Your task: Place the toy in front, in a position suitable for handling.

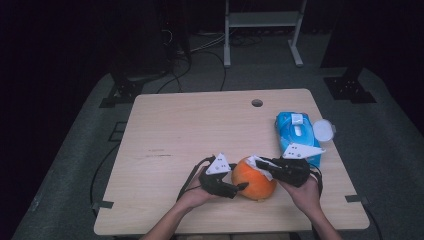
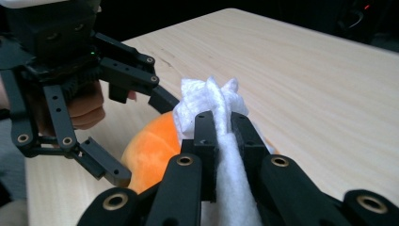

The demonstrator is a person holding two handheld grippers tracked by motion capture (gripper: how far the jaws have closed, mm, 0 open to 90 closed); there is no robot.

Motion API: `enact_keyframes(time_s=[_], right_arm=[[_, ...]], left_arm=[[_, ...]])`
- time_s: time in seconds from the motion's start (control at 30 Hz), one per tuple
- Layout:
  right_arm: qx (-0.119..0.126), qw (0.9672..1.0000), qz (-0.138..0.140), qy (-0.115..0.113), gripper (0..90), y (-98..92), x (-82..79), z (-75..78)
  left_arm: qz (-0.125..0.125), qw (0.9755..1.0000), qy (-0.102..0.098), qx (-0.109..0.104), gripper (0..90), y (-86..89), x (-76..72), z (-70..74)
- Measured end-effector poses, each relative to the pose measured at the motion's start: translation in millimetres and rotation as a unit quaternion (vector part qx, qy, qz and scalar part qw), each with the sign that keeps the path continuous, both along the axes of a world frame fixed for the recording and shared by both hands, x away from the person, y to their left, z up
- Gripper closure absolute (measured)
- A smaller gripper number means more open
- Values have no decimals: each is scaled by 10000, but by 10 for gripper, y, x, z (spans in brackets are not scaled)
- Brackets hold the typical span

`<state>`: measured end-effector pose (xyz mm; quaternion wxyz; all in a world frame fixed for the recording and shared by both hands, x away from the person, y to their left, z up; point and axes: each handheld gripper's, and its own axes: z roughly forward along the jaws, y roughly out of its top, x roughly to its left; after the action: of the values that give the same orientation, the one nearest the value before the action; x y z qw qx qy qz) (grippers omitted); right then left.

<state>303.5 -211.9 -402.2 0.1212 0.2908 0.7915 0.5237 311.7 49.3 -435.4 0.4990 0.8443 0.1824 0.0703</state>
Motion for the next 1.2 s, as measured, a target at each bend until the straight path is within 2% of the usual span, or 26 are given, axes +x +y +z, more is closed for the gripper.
enact_keyframes(time_s=[0.1, 0.17, 0.2, 0.23, 0.3, 0.37, 0.43, 0.53, 0.6, 0.67, 0.77, 0.83, 0.9, 0.93, 1.0, 1.1, 1.2], right_arm=[[-67, 9999, 103, -11, 815, 60, -14, -23], [-93, 9998, 200, 6, 815, 98, -23, -33], [-106, 9997, 230, -4, 814, 114, -28, -38], [-99, 9996, 259, 25, 814, 132, -38, -37], [-91, 9994, 340, 36, 814, 184, -66, -30], [-228, 9989, 412, -89, 813, 262, -104, -23], [-330, 9985, 400, -156, 814, 280, -103, -6], [-206, 9994, 285, -69, 813, 177, -29, -13], [-88, 9998, 138, 107, 813, 80, 13, -41], [-79, 9997, -33, 209, 812, -14, 53, -77], [32, 9990, -78, 429, 811, -86, 99, -140], [-42, 9994, -37, 349, 810, -28, 84, -148], [-69, 9995, 109, 273, 808, 73, 49, -143], [-103, 9996, 175, 217, 807, 135, 24, -140], [-200, 9994, 280, 76, 805, 249, -18, -135], [-336, 9991, 242, -23, 806, 278, -25, -121], [-172, 9996, 90, 200, 807, 157, 38, -140]], left_arm=[[-20, 9992, 371, -136, 155, 34, 60, -27], [-20, 9981, 573, -219, 143, 44, 86, -55], [-30, 9979, 605, -238, 145, 44, 89, -63], [-61, 9981, 579, -213, 169, 49, 83, -60], [-141, 9991, 388, -71, 228, 48, 67, -46], [-172, 9995, 262, 88, 250, 56, 55, -41], [-172, 9996, 215, 81, 263, 80, 59, -50], [-201, 9995, 216, 69, 272, 112, 81, -68], [-220, 9995, 216, 120, 272, 133, 91, -85], [-238, 9993, 250, 163, 265, 166, 104, -106], [-256, 9993, 244, 128, 206, 213, 120, -72], [-246, 9996, 133, -18, 162, 226, 120, -12], [-264, 9994, 70, -215, 159, 227, 115, 41], [-276, 9993, 32, -231, 159, 216, 109, 53], [-289, 9995, -22, -132, 209, 198, 97, 32], [-243, 9996, 85, -108, 256, 219, 109, -22], [-204, 9997, 117, -64, 258, 236, 130, -66]])
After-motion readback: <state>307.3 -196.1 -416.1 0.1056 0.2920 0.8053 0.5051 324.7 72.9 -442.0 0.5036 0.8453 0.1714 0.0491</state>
